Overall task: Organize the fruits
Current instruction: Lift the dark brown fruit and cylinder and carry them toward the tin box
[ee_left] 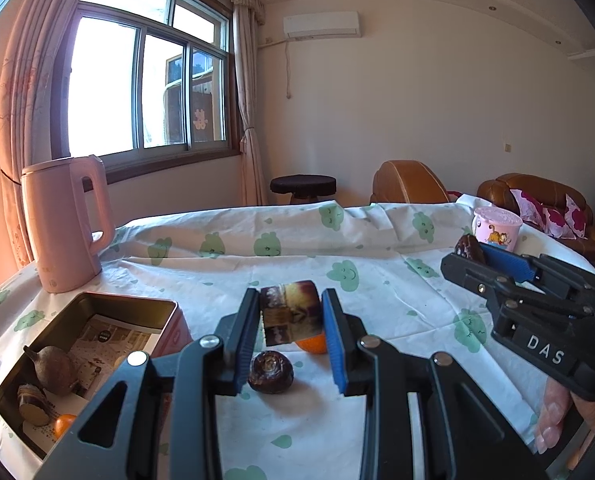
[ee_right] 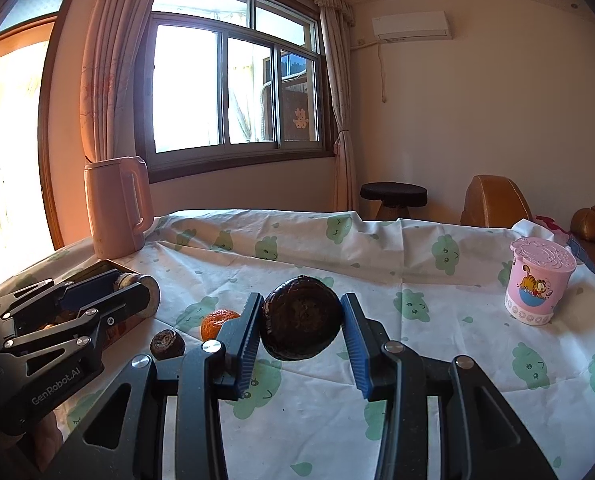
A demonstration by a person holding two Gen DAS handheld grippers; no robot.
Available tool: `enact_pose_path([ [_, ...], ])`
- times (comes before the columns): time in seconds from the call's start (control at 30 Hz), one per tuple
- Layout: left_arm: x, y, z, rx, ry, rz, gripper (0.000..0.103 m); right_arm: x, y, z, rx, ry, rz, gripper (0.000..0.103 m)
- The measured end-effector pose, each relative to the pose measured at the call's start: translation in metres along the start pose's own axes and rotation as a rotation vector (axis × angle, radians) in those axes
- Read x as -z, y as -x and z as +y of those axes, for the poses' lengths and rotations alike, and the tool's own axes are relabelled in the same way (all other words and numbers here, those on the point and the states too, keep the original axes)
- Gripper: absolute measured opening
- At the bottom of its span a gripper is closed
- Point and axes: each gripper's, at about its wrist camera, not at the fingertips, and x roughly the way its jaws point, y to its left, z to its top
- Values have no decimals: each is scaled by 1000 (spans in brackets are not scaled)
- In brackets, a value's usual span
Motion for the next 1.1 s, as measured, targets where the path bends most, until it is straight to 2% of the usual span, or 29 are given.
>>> enact_pose_path([
  [0.23, 1, 7, 2, -16, 5, -29, 33, 1, 9, 4, 8, 21, -37, 42],
  [0.6, -1, 10, 10, -3, 21, 8, 33, 1, 3, 9, 9, 23, 14, 42],
  [0.8, -5, 20, 25, -17, 27, 9, 33, 0, -6, 24, -29, 21, 53, 42],
  [1.1, 1, 20, 65, -101, 50, 60, 33, -11, -25, 69, -125, 53, 84, 42],
])
